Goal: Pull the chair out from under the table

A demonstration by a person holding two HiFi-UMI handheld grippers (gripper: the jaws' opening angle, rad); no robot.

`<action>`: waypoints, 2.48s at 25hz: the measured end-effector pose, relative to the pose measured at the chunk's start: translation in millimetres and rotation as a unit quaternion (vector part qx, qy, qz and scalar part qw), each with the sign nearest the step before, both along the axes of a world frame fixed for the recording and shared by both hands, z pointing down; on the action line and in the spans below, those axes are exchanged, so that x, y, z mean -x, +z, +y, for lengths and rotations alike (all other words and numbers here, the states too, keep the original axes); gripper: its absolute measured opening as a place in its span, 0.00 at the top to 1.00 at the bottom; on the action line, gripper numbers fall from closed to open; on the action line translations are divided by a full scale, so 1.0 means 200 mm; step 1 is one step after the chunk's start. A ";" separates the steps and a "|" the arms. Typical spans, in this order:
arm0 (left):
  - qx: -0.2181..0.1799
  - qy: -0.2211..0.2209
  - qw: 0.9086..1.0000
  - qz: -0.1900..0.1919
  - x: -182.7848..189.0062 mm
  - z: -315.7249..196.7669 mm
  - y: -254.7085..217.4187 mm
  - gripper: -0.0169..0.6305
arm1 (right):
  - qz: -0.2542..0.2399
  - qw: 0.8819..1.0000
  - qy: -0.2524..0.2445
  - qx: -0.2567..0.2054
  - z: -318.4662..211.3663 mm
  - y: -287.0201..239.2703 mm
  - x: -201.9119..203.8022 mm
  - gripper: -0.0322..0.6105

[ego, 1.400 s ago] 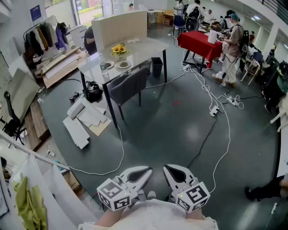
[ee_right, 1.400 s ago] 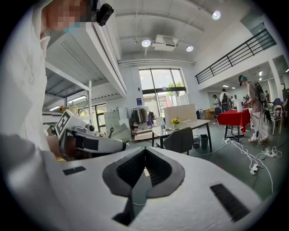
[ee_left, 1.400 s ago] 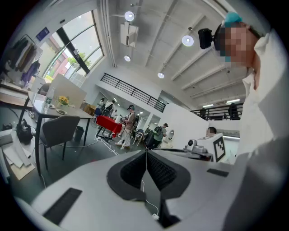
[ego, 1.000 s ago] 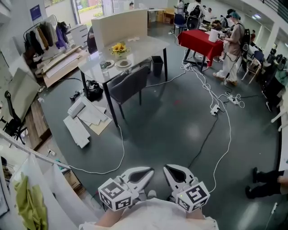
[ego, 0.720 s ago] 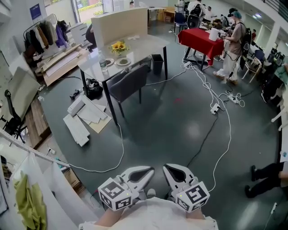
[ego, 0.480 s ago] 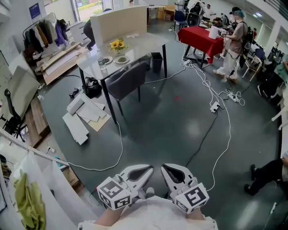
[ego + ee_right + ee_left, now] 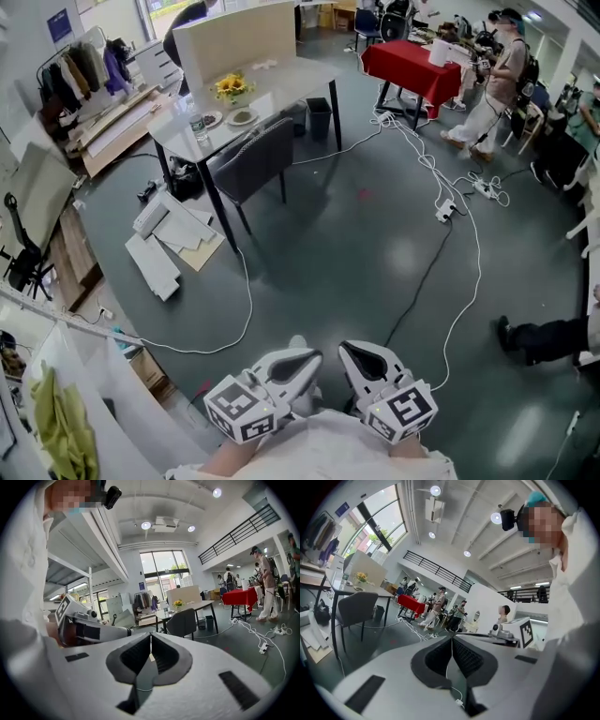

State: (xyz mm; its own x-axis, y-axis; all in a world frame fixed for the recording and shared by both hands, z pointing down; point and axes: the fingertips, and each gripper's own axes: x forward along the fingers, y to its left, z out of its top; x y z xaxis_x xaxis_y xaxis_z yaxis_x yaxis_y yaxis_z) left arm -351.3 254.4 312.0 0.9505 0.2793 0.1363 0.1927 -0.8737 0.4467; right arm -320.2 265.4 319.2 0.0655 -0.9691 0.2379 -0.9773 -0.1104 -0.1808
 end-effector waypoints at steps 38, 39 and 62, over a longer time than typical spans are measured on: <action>-0.014 -0.026 1.000 -0.005 -1.40 -1.54 0.14 0.95 | -0.006 1.000 -0.008 -0.003 -1.51 0.11 -1.39 0.94; -0.017 -0.032 0.999 -0.007 -1.43 -1.59 0.14 0.95 | -0.005 1.000 -0.012 -0.007 -1.55 0.10 -1.43 0.94; -0.039 -0.149 0.988 0.013 -2.53 -2.21 0.07 0.95 | 0.016 0.992 -0.116 -0.045 -2.23 -0.01 -2.61 0.95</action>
